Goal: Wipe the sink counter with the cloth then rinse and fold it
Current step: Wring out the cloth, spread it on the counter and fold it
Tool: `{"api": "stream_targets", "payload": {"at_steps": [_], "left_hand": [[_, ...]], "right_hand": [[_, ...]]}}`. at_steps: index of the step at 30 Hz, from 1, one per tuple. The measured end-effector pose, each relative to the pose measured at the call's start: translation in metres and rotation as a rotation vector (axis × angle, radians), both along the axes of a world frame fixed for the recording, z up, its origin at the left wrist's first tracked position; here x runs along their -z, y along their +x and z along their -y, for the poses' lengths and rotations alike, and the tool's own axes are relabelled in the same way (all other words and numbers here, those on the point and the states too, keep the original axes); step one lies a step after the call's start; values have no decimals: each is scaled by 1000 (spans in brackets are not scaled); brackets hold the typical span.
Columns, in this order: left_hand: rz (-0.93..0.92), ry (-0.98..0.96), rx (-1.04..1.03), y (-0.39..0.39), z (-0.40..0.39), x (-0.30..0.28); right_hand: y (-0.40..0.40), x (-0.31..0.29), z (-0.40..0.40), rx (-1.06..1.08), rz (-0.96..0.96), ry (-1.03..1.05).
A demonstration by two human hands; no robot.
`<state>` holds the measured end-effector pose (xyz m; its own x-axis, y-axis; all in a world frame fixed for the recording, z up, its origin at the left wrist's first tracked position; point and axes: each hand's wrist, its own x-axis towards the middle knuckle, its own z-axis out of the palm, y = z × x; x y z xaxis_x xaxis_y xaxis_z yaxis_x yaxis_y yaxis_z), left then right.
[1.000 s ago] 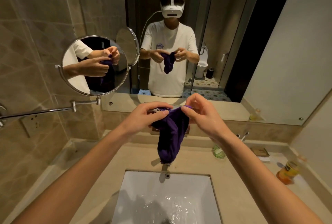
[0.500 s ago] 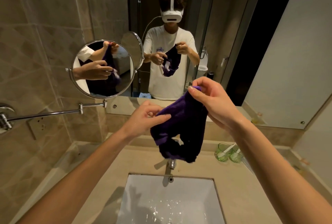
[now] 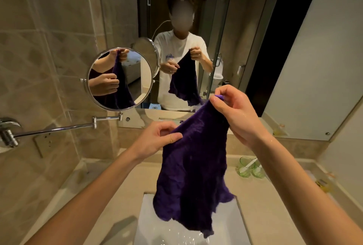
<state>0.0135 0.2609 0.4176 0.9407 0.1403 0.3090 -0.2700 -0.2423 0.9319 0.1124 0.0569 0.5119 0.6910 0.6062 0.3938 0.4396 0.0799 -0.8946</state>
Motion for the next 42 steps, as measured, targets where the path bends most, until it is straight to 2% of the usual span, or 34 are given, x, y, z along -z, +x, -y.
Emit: {"api": "stream_targets", "payload": {"at_steps": [6, 12, 16, 20, 27, 34, 38, 42], "left_hand": [[-146, 25, 188, -2, 6, 43], [-136, -29, 66, -7, 3, 73], [-123, 10, 56, -13, -3, 91], [-164, -72, -45, -20, -23, 103], [-185, 32, -108, -15, -47, 85], [24, -35, -209, -7, -21, 54], [46, 110, -242, 3, 0, 24], [-9, 215, -250, 11, 16, -14]], "right_hand": [[-13, -4, 0, 38, 40, -10], [-14, -7, 7, 104, 36, 7], [-12, -3, 13, 146, 12, 43], [-3, -5, 28, 172, -1, 81], [17, 24, 68, 175, -161, 154], [46, 49, 111, 212, -254, 228], [63, 59, 141, 200, -304, 213], [83, 67, 170, 159, -341, 175]]}}
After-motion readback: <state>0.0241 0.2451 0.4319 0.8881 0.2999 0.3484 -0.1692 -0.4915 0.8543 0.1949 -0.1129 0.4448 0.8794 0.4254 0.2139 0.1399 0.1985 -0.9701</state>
